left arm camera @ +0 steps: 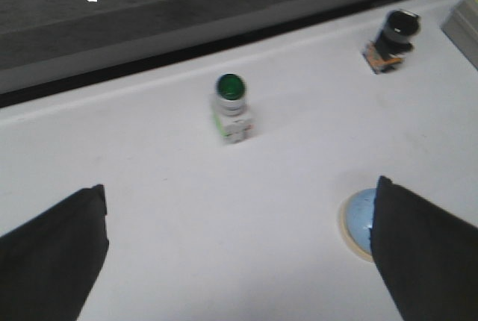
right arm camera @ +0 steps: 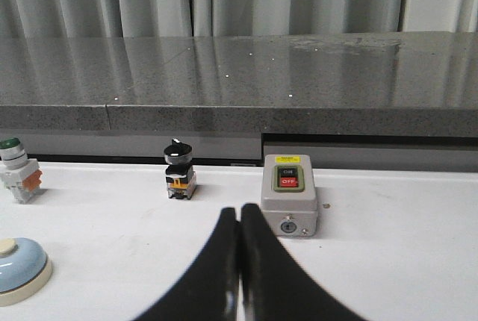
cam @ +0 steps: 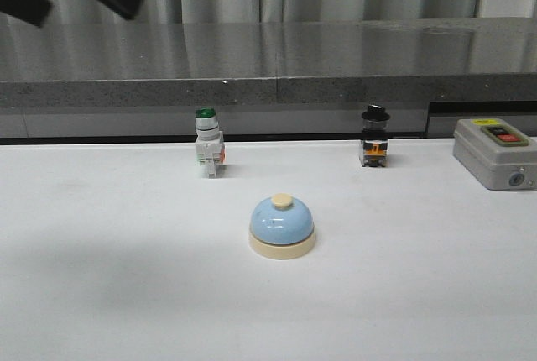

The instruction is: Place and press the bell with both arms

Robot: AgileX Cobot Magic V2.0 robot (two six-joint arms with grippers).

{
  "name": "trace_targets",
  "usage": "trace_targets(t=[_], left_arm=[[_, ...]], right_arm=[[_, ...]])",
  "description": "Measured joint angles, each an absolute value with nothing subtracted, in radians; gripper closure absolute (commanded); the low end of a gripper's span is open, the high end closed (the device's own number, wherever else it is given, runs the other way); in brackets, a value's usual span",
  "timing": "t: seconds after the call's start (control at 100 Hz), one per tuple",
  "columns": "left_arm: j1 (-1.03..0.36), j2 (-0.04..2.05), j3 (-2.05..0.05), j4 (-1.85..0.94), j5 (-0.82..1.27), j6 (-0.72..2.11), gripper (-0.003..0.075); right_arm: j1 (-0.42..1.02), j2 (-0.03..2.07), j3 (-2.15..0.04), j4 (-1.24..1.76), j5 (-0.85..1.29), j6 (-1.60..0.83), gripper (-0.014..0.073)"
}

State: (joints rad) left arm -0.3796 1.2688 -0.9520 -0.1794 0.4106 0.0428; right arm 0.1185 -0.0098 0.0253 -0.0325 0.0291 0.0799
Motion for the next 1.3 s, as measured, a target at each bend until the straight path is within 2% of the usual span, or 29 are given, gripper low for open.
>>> trace_targets(t=[0.29, 0.66, 0.85, 0.97, 1.09, 1.26, 1.3], left_arm=[[-0.198, 0.982, -0.721, -0.183, 0.372, 0.043, 0.0048], [-0.191, 0.648, -0.544, -0.197, 0.372, 0.043, 0.0048], [-0.191, 0.588, -0.527, -0.199, 0.372, 0.043, 0.0071], [-0.191, 0.586, -0.525, -0.199, 0.372, 0.043, 0.0190], [-0.191, 0.586, -0.526, -0.199, 0.370, 0.043, 0.0395], [-0.191, 0.586, -0.526, -0.199, 0.360, 0.043, 0.0726], [-0.191, 0.586, -0.526, -0.199, 0.359, 0.043, 0.0738]], right_arm=[[0.119, -0.010, 0.025, -0.032, 0.029, 0.080, 0.0654], [0.119, -0.010, 0.025, -0.032, 0.029, 0.080, 0.0654], [0.119, -0.010, 0.025, -0.032, 0.029, 0.080, 0.0654], [0.119, -0.010, 0.025, -0.032, 0.029, 0.080, 0.0654], [0.119, -0.010, 0.025, -0.032, 0.029, 0.080, 0.0654], [0.119, -0.010, 0.025, -0.032, 0.029, 0.080, 0.0654], [0.119, -0.010, 0.025, -0.032, 0.029, 0.080, 0.0654]])
